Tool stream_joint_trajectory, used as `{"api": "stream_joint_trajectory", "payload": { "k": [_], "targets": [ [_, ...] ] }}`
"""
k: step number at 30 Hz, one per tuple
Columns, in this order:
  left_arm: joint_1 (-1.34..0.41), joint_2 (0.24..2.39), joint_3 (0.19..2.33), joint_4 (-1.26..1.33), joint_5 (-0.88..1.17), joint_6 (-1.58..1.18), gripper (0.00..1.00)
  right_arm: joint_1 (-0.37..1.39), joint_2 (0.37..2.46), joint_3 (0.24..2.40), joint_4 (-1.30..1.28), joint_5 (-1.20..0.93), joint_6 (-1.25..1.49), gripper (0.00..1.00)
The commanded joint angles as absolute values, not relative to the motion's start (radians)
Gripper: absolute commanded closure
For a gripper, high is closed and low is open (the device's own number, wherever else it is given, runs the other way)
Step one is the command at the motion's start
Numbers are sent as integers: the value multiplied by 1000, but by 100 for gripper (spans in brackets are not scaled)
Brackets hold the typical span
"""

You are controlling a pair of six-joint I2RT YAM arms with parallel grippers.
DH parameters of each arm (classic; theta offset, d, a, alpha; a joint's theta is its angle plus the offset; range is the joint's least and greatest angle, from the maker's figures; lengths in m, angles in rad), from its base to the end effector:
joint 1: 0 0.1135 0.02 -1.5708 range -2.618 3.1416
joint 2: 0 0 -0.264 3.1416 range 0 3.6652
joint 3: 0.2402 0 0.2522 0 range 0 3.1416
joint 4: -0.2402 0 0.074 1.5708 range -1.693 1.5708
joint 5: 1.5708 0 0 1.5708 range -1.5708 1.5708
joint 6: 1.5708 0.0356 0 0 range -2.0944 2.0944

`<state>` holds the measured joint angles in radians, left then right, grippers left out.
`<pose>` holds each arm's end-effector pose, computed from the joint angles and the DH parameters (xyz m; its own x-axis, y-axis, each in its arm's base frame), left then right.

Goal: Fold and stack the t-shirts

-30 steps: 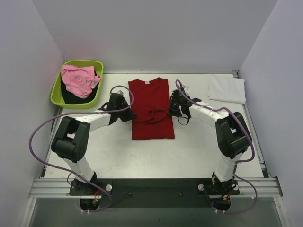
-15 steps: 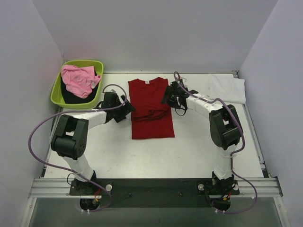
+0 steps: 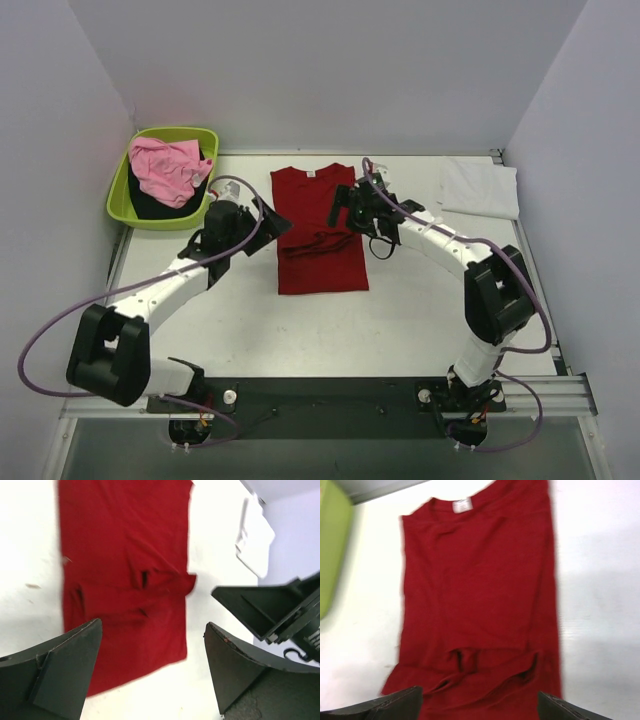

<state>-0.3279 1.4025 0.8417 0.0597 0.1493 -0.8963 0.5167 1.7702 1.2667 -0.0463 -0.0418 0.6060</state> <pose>0.2926 -0.1051 0.2418 -0.6292 -0.6017 -0.4919 -0.0792 0.6793 -0.7296 0.3551 0.2035 0.2494 -0.6722 0.2726 -0.6884 -0.1724 0.8466 0.5036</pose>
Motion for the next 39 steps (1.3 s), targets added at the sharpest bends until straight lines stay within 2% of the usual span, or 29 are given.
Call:
{"api": "stream_joint_trajectory", "payload": {
  "k": [1,8,14,19,25,34,39],
  "targets": [
    [-414,1281,689,155,139,-910,7,568,1687,1226,-77,-109,601,0],
    [-482,1243,476,498,280,-925,7,580,1696,1177,-9,-285,712,0],
    [-486,1301,376,803,365,-923,7,589,1720,1192,46,-356,758,0],
    [-488,1445,305,1127,425,-994,8,594,1741,1210,46,-385,770,0],
    [-488,1649,249,1394,456,-1060,5,600,1770,1209,80,-452,824,0],
    [-486,1905,212,1664,465,-1109,4,611,1822,1212,120,-488,890,0],
    [-486,1948,212,1663,468,-1092,3,617,1870,1213,170,-512,937,0]
  ]
}}
